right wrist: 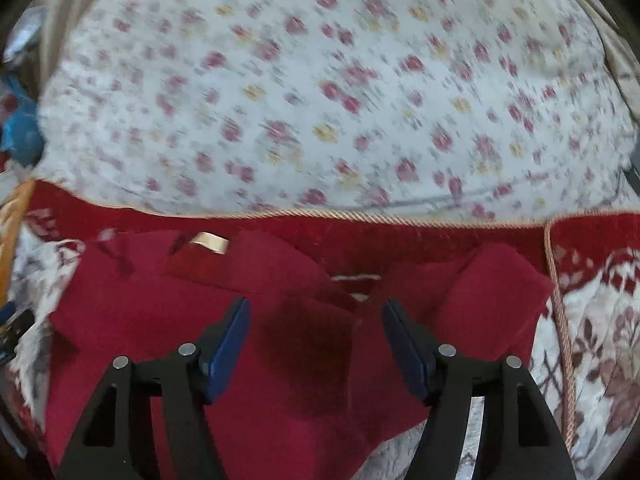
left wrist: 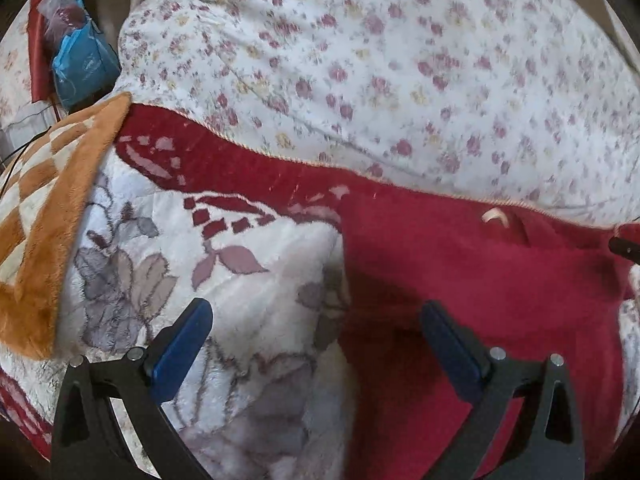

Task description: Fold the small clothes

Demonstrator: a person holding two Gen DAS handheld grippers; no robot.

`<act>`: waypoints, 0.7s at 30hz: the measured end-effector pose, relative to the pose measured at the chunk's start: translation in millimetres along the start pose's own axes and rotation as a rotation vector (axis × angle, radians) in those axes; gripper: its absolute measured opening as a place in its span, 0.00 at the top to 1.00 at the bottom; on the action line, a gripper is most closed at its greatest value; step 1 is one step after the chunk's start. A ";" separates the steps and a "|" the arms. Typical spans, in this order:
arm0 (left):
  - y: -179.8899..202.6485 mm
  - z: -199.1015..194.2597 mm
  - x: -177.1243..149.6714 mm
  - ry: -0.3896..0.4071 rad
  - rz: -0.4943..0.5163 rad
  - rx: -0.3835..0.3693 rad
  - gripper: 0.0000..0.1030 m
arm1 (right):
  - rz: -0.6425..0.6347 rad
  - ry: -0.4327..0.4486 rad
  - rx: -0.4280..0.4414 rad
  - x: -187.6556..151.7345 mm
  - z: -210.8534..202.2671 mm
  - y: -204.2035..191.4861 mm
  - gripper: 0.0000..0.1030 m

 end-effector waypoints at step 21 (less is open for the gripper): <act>11.9 -2.2 -4.0 -0.076 -0.003 0.021 0.00 | -0.058 0.083 -0.045 -17.3 -18.5 6.8 0.53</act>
Point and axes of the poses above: each gripper's, at about its wrist camera, not at the fingertips, and z roughly the way its jaws point, y to its right, x to its top, the point moved 5 cm from there along z, roughly the way its jaws point, and after that the axes turned 8 degrees about y, right-handed, at the moved point
